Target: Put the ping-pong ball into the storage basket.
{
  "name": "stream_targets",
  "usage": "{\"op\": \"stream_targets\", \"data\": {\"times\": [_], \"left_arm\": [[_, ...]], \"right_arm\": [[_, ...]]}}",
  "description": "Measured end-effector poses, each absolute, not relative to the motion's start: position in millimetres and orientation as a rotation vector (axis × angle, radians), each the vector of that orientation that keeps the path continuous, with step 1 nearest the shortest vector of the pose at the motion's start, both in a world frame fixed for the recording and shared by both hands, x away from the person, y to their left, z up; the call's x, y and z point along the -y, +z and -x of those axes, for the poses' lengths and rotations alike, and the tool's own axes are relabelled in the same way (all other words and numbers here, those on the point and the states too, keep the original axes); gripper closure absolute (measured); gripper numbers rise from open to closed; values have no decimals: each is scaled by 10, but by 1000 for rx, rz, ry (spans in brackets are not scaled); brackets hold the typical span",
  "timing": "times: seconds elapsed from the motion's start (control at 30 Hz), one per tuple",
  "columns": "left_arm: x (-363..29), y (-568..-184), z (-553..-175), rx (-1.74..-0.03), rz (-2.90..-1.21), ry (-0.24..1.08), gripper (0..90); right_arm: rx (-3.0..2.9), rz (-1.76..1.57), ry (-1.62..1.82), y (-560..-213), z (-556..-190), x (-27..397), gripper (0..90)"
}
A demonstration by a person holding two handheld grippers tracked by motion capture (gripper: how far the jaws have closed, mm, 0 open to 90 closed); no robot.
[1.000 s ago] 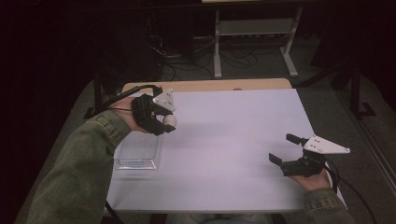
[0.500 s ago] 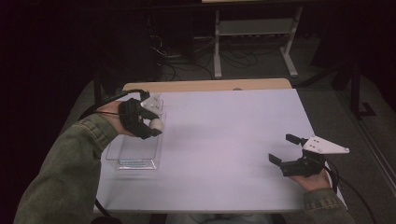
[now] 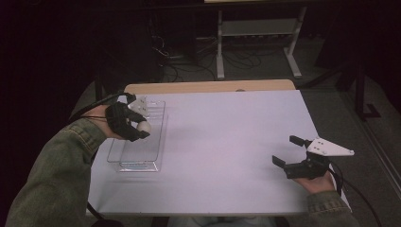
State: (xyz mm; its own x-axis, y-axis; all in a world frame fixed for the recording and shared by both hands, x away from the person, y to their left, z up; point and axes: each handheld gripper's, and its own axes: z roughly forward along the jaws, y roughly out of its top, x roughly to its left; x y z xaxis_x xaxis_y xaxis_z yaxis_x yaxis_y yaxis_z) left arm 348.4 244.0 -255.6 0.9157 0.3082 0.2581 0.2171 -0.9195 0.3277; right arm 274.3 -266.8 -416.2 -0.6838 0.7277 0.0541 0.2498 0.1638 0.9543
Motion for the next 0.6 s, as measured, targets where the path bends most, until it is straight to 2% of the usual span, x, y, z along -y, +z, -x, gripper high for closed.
{"op": "stream_targets", "data": {"times": [0.6], "left_arm": [[-2740, -2531, -3487, -496, -2739, 467, 505]], "right_arm": [[-2027, -931, 1530, -4164, -2747, 2669, 0]]}}
